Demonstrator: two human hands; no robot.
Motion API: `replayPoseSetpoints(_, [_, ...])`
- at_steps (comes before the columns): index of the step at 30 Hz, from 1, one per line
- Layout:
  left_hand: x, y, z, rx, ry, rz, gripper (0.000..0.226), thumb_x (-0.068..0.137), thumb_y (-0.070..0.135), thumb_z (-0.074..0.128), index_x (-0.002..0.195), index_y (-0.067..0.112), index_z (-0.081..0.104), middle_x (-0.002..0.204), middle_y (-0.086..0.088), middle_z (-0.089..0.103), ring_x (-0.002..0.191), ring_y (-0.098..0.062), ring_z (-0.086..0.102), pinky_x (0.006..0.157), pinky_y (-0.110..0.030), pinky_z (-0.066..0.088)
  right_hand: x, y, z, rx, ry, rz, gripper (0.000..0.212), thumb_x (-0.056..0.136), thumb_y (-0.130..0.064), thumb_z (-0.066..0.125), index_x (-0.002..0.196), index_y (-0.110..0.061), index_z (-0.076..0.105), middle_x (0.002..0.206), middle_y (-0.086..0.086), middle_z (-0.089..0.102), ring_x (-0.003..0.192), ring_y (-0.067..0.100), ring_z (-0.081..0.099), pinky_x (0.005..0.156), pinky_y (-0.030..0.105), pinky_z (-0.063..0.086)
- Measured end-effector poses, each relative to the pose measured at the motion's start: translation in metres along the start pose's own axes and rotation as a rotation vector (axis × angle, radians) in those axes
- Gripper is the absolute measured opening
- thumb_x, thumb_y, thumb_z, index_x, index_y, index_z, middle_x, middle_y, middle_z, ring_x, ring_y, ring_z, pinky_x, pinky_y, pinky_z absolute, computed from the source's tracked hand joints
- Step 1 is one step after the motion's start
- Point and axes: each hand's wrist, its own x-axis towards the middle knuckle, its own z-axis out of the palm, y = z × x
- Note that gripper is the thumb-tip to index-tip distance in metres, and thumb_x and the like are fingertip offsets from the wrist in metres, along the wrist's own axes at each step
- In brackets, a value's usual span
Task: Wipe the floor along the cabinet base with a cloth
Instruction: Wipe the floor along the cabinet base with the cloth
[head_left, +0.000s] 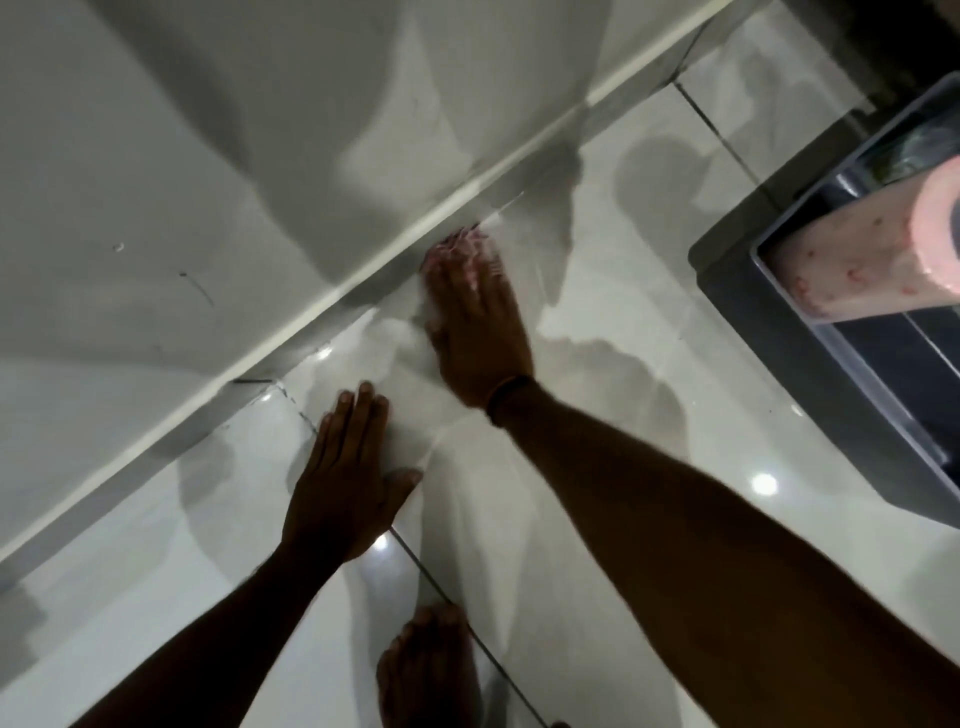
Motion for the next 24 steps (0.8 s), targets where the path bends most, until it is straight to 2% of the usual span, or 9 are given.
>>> replayPoseSetpoints(4, [-0.011,-0.003,-0.002,-0.009,-0.028,-0.013,0.097,0.100,0.068,0.041,0.169,0.009,0.008,0.179,-0.015,0.003,0.166,-0.034,0.004,0.132,-0.051,0.017,-0.025,-0.042,0.013,-0.063,-0.096,-0.229,0.066,0.111,-0.041,0.034,0.173,-0.022,0.021,0.182,0.007,0.020,0.170,0.034,0.016,0.138,0.054,0.019])
replayPoseSetpoints(7, [-0.017,-0.007,-0.001,0.006,-0.040,-0.027,0.096,0.101,0.070,0.036,0.169,0.008,0.009,0.178,-0.014,0.003,0.166,-0.034,0.004,0.132,-0.050,0.016,-0.028,-0.046,0.018,-0.092,-0.102,-0.410,0.063,0.112,-0.033,0.040,0.172,-0.023,0.026,0.181,0.006,0.025,0.169,0.033,0.021,0.139,0.053,0.020])
replayPoseSetpoints(9, [-0.019,-0.008,0.000,0.005,-0.025,-0.024,0.096,0.101,0.069,0.038,0.168,0.007,0.012,0.178,-0.015,0.005,0.166,-0.033,0.004,0.133,-0.050,0.016,-0.019,-0.034,0.015,-0.081,-0.087,-0.480,0.061,0.112,-0.023,0.043,0.171,-0.022,0.029,0.180,0.006,0.029,0.168,0.032,0.024,0.138,0.052,0.023])
replayPoseSetpoints(11, [-0.020,-0.008,0.002,-0.006,0.009,-0.013,0.095,0.100,0.066,0.044,0.167,0.005,0.016,0.178,-0.015,0.008,0.166,-0.032,0.004,0.134,-0.048,0.015,-0.003,-0.011,0.006,-0.095,-0.002,-0.526,0.056,0.113,-0.018,0.045,0.168,-0.020,0.038,0.174,0.007,0.041,0.163,0.032,0.036,0.136,0.053,0.029])
replayPoseSetpoints(13, [-0.021,-0.007,0.005,-0.013,0.034,-0.006,0.095,0.100,0.065,0.046,0.167,0.005,0.017,0.179,-0.015,0.008,0.166,-0.031,0.004,0.134,-0.046,0.012,0.015,0.023,-0.011,-0.095,0.051,-0.528,0.048,0.118,-0.027,0.036,0.165,-0.020,0.045,0.170,0.006,0.049,0.159,0.031,0.044,0.136,0.051,0.030])
replayPoseSetpoints(15, [-0.021,-0.007,0.009,-0.011,0.045,-0.001,0.095,0.100,0.066,0.044,0.168,0.005,0.015,0.179,-0.014,0.007,0.167,-0.031,0.003,0.134,-0.045,0.011,0.031,0.066,-0.031,-0.101,0.048,-0.467,0.053,0.118,-0.038,0.025,0.164,-0.022,0.047,0.171,0.006,0.047,0.161,0.031,0.039,0.137,0.049,0.025])
replayPoseSetpoints(18, [-0.023,-0.008,0.013,0.005,0.075,0.006,0.094,0.101,0.063,0.046,0.167,0.003,0.018,0.179,-0.017,0.009,0.166,-0.034,0.007,0.133,-0.049,0.016,0.058,0.134,-0.055,-0.136,0.095,-0.197,0.057,0.111,-0.026,0.030,0.166,-0.026,0.042,0.177,0.012,0.034,0.166,0.035,0.026,0.138,0.050,0.019])
replayPoseSetpoints(22, [-0.022,-0.010,0.016,0.002,0.097,0.030,0.093,0.100,0.060,0.049,0.166,0.001,0.021,0.178,-0.019,0.013,0.165,-0.037,0.010,0.133,-0.052,0.018,0.109,0.187,-0.087,-0.140,0.192,0.228,0.063,0.107,-0.026,0.023,0.167,-0.010,0.033,0.180,0.019,0.022,0.170,0.037,0.014,0.140,0.054,0.009])
replayPoseSetpoints(24, [-0.020,-0.012,0.016,-0.002,0.102,0.030,0.093,0.099,0.060,0.050,0.166,0.002,0.021,0.178,-0.019,0.013,0.165,-0.038,0.010,0.133,-0.050,0.015,0.119,0.185,-0.093,-0.092,0.216,0.353,0.068,0.108,-0.031,0.023,0.170,-0.005,0.022,0.181,0.023,0.016,0.170,0.041,0.011,0.140,0.057,0.008])
